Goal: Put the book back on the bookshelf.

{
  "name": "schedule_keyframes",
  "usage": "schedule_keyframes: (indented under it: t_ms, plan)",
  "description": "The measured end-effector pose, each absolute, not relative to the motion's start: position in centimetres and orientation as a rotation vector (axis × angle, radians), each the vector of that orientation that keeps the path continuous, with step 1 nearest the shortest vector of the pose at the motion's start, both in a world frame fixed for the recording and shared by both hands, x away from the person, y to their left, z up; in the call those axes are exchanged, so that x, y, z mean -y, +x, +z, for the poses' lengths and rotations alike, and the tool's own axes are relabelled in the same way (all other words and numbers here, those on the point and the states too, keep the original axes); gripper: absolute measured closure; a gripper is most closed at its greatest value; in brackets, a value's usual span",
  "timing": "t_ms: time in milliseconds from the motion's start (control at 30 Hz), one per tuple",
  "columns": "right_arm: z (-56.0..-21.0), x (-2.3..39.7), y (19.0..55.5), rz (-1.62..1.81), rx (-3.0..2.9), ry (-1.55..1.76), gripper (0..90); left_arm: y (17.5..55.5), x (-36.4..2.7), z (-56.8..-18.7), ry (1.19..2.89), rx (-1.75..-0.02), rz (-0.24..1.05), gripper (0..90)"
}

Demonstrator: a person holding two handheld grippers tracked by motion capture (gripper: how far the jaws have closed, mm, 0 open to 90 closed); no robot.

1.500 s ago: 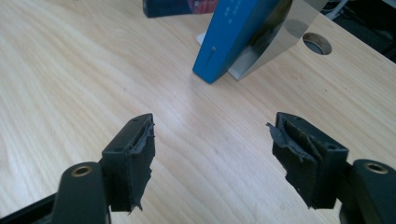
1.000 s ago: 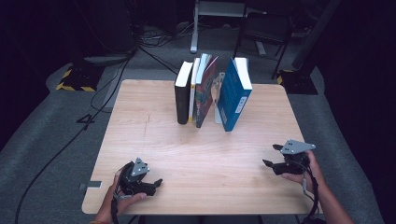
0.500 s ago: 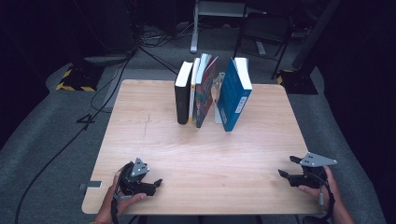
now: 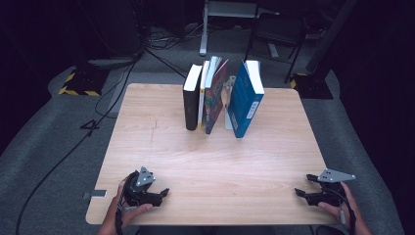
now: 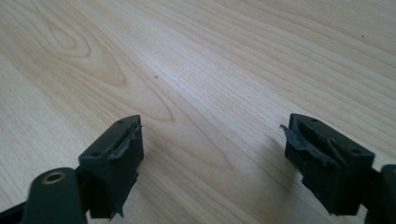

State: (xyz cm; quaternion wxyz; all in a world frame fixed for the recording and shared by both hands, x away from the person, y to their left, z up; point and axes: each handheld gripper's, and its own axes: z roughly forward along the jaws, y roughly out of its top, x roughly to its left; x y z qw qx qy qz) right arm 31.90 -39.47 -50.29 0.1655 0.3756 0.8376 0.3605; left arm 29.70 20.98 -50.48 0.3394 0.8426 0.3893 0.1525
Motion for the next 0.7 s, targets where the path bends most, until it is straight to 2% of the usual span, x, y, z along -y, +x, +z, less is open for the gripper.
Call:
schedule_keyframes:
  t_ms: [700]
  plan:
    - [-50.49,39.30,32.56,1.036,-2.355,1.086,17.3,29.83,-21.05,-50.52,2.191,-1.008,0.378,14.6]
